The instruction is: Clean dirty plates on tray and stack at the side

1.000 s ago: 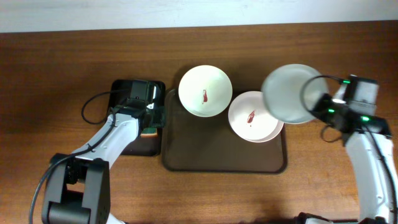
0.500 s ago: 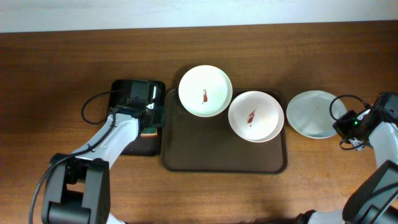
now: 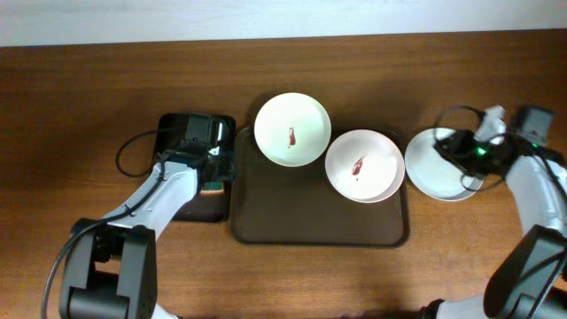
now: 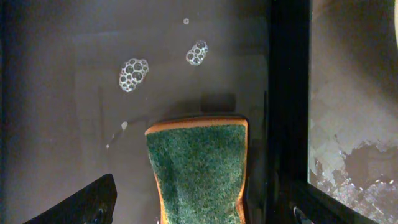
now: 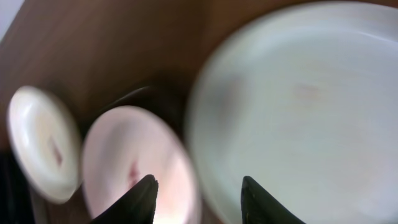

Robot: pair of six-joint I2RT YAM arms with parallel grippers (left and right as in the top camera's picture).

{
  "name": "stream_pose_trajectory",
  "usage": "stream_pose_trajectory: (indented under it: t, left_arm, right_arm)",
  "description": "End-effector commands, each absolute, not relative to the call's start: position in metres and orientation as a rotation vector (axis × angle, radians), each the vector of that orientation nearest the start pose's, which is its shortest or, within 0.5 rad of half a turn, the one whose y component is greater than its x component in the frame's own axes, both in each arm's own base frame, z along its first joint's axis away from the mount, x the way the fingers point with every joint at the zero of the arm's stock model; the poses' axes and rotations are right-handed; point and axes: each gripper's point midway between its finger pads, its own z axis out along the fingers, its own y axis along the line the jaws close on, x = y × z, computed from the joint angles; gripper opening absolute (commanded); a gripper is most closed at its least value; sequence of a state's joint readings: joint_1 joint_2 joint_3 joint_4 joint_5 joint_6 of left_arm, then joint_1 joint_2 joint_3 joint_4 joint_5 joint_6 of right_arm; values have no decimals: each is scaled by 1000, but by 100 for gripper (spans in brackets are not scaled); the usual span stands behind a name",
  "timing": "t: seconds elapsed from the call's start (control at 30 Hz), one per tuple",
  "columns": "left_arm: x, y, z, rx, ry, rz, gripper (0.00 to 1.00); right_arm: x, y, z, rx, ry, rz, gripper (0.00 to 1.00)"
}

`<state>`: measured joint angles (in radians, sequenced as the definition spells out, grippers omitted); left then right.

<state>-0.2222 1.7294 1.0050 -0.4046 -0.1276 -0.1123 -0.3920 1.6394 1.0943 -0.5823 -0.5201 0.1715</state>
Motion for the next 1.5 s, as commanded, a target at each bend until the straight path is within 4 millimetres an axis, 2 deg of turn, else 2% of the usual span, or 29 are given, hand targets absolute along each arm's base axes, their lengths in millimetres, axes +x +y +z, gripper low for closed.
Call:
stream_pose_trajectory:
  t: [0.0,0.07,0.2,0.23,0.3,0.33,0.47,0.5,0.53,0.57,0.6,0.77,0.83,0.9,0.93,0.97,1.0,1.03,1.07,1.1,1.13,1.23,1.33,1.4,1.47]
  left_arm:
    - [376,-73,12,126,2749,4,80]
    - [375,-78,1,136,2771,-28,77]
    - [376,-78,-9,136,2784,-22,50]
    - [378,-78,-9,136,2776,-23,32]
    - [384,-79,-6,133,2750,-25,4]
    - [387,-80,-5,131,2733,-30,0]
    - [393,-75,6,110,2714,-30,0]
    - [391,-72,8,100,2719,-27,6]
    - [387,-68,9,90,2739,-25,37]
    - [381,-68,8,91,2762,-38,63]
    - [372,-72,6,102,2798,-74,67]
    - [350,-83,0,124,2886,-181,63]
    - [348,-84,0,125,2896,-186,58]
    - [348,-84,0,125,2895,-186,46]
    - [348,-84,0,125,2895,-186,30]
    - [348,-84,0,125,2896,-186,23]
    - [347,-84,0,125,2899,-186,7]
    - [347,-84,-1,125,2902,-185,6]
    - [346,-83,-1,125,2905,-185,9]
    - [346,-83,-1,125,2905,-185,19]
    - [346,-84,-1,125,2905,-185,42]
    - [346,-84,-1,125,2906,-185,47]
    - [344,-83,-1,125,2912,-183,48]
    - [345,-83,-1,125,2911,-183,49]
    - [345,-84,-1,126,2909,-184,50]
  right_arm:
    - [398,-14,123,275,2522,610,43]
    - [404,6,123,195,2528,571,43]
    - [409,37,119,72,2549,458,43]
    - [411,48,120,34,2543,453,43]
    - [414,69,123,-36,2521,470,44]
    - [414,78,124,-66,2513,479,44]
    - [417,104,122,-148,2495,465,48]
    - [418,107,120,-157,2495,451,49]
    - [420,113,116,-174,2494,454,49]
    - [422,119,110,-189,2497,459,50]
    - [423,125,102,-205,2505,465,50]
    - [428,142,76,-243,2528,481,51]
    - [430,146,70,-255,2528,484,51]
    - [433,151,67,-266,2516,487,51]
    - [435,152,65,-270,2510,488,51]
    - [436,154,65,-274,2502,490,51]
    - [438,156,64,-278,2497,490,52]
    - [440,157,63,-281,2490,492,51]
    - [442,158,59,-282,2487,492,52]
    - [443,158,58,-281,2487,492,52]
    - [444,159,53,-281,2490,492,52]
    - [445,160,40,-229,2514,512,53]
    - [444,164,37,-218,2523,529,50]
    - [442,169,37,-233,2523,533,43]
    - [439,177,37,-255,2523,540,29]
